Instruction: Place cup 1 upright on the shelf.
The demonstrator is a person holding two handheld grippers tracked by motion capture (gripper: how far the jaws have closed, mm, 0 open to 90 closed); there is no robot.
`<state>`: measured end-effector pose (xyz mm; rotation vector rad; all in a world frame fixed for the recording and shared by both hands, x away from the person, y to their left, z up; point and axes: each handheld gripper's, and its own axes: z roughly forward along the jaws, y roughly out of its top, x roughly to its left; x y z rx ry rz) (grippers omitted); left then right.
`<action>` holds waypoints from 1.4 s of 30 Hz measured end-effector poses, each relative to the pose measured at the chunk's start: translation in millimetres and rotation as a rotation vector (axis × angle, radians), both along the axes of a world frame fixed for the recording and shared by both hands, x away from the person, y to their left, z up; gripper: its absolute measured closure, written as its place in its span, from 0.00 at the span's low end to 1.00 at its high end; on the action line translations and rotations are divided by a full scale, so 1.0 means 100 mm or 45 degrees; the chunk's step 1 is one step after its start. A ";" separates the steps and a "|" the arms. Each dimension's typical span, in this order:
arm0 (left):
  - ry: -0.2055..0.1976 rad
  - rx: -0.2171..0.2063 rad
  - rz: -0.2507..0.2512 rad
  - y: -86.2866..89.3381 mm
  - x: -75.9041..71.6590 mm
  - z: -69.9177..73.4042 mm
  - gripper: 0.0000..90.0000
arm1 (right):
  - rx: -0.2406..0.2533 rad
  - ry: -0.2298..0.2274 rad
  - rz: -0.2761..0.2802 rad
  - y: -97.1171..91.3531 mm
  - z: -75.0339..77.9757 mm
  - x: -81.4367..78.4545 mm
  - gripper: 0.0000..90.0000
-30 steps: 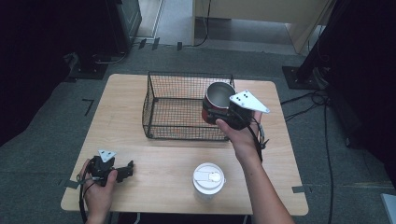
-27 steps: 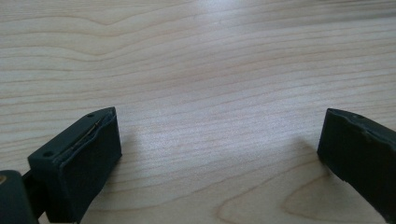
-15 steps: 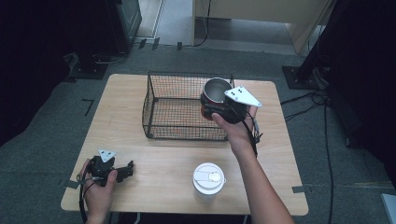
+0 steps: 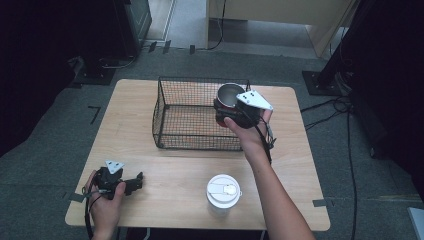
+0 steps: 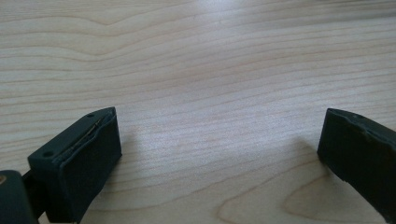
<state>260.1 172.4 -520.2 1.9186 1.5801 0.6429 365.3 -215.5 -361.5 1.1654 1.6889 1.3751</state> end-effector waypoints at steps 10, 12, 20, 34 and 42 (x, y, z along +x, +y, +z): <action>0.001 0.000 -0.001 0.00 0.00 0.00 0.00 | -0.005 0.013 -0.013 0.07 -0.10 0.20 0.08; 0.001 0.000 -0.001 0.00 0.00 0.00 0.00 | -0.002 0.018 -0.013 0.09 -0.13 0.26 0.08; 0.000 0.000 -0.001 0.00 0.00 0.00 0.00 | 0.001 0.042 0.006 0.13 -0.19 0.42 0.08; 0.001 0.001 -0.002 0.00 0.00 0.00 0.00 | 0.077 0.065 0.058 0.22 -0.41 0.83 0.08; 0.001 0.001 -0.002 0.00 0.00 0.00 0.00 | 0.022 0.115 0.040 0.23 -0.58 0.95 0.08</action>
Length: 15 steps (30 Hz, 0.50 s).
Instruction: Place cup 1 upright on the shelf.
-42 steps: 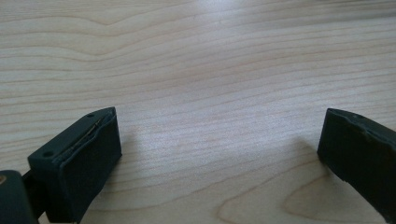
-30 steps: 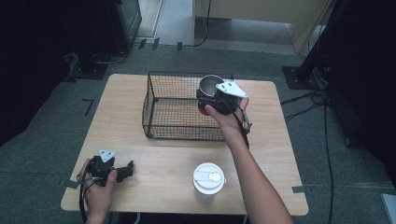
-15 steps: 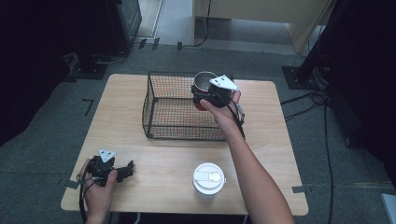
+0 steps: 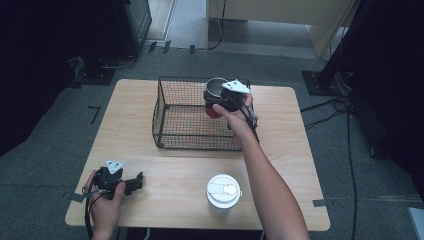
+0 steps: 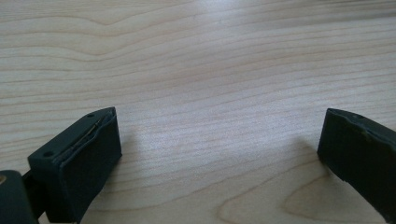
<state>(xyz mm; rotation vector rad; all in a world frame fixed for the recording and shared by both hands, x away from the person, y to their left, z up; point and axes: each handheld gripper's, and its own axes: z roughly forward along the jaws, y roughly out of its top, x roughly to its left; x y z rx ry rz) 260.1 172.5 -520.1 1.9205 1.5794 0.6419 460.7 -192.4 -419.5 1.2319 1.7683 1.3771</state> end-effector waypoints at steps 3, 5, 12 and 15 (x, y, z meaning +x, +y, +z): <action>0.000 0.000 0.000 0.00 0.00 0.00 0.00 | -0.037 0.003 -0.006 0.03 -0.09 0.05 0.08; -0.001 0.000 0.000 0.00 0.00 0.00 0.00 | -0.049 0.012 -0.014 0.03 -0.13 0.07 0.08; -0.001 0.000 0.001 0.00 0.00 0.00 0.00 | -0.089 0.070 0.010 0.04 -0.24 0.12 0.08; -0.001 -0.001 0.001 0.00 0.00 0.00 0.00 | -0.093 0.099 0.028 0.05 -0.28 0.13 0.08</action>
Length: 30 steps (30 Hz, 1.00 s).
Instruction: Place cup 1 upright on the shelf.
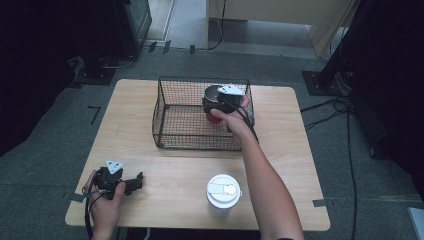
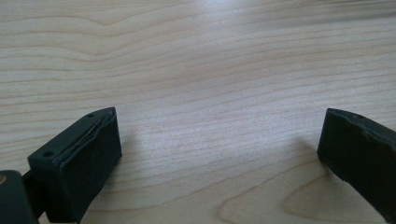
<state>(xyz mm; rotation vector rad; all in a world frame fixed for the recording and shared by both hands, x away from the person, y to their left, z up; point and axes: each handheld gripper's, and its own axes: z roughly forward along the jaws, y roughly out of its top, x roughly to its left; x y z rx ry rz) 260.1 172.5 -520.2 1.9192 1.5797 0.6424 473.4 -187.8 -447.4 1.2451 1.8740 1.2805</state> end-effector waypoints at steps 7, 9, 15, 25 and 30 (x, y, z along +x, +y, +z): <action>0.001 0.002 -0.001 0.00 0.00 0.00 0.00 | -0.039 0.017 0.020 0.02 -0.03 0.00 0.08; 0.000 0.001 -0.001 0.00 0.00 0.00 0.00 | -0.072 0.020 0.017 0.03 -0.03 0.01 0.08; 0.000 0.001 0.000 0.00 0.00 0.00 0.00 | -0.087 0.029 -0.061 -0.01 -0.04 0.04 0.08; 0.001 0.001 -0.002 0.00 0.00 0.00 0.00 | -0.051 -0.003 -0.041 -0.03 0.00 0.00 0.00; 0.001 0.002 -0.002 0.00 0.00 0.00 0.00 | -0.054 -0.024 -0.052 -0.01 0.01 -0.02 0.00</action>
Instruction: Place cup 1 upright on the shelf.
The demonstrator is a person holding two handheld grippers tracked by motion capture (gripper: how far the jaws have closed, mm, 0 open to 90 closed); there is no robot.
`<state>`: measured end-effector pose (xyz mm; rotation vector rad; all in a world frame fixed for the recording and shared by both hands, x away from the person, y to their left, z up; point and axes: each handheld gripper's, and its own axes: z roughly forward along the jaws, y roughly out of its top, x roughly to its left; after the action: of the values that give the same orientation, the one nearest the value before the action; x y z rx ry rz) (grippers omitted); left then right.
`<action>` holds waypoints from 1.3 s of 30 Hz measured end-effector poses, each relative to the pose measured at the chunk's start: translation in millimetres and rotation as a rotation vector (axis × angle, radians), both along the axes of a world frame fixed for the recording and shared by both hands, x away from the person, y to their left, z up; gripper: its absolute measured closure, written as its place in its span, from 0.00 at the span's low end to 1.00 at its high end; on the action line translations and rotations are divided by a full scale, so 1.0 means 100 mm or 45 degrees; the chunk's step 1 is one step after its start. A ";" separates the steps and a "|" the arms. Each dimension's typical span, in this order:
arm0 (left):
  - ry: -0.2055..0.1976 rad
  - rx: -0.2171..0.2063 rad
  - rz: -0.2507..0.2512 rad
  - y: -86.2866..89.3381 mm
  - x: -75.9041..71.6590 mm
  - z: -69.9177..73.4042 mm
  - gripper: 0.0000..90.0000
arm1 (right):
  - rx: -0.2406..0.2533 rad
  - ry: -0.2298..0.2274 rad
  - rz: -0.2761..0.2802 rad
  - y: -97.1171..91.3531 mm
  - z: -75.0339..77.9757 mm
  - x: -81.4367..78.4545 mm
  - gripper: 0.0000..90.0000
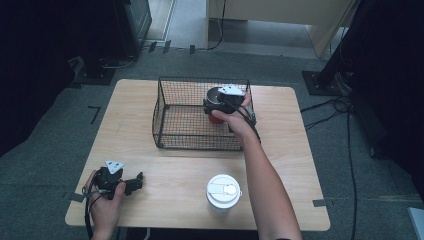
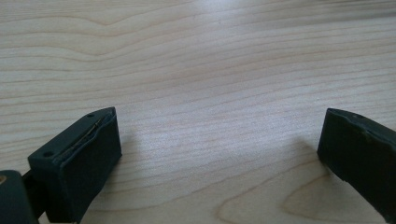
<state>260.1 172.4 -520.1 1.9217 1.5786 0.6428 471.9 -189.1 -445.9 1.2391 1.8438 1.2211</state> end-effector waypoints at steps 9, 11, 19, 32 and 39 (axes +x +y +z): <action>0.000 0.001 0.000 0.00 0.00 0.00 0.00 | 0.029 -0.058 -0.037 0.00 0.15 -0.06 0.00; 0.000 0.000 0.000 0.00 0.00 0.00 0.00 | 0.023 -0.070 -0.047 -0.02 0.17 -0.07 0.00; 0.000 -0.001 0.001 0.00 0.00 0.00 0.00 | 0.057 -0.145 -0.008 -0.01 0.36 -0.16 0.00; 0.001 0.000 -0.001 0.00 0.00 0.00 0.00 | 0.062 -0.240 0.030 0.01 0.68 -0.35 0.00; -0.001 -0.001 0.001 0.00 0.00 0.00 0.00 | 0.057 -0.259 0.029 -0.05 0.81 -0.51 0.00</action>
<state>260.1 172.3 -520.2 1.9201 1.5795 0.6427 420.5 -193.9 -365.1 1.0763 1.6951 1.3547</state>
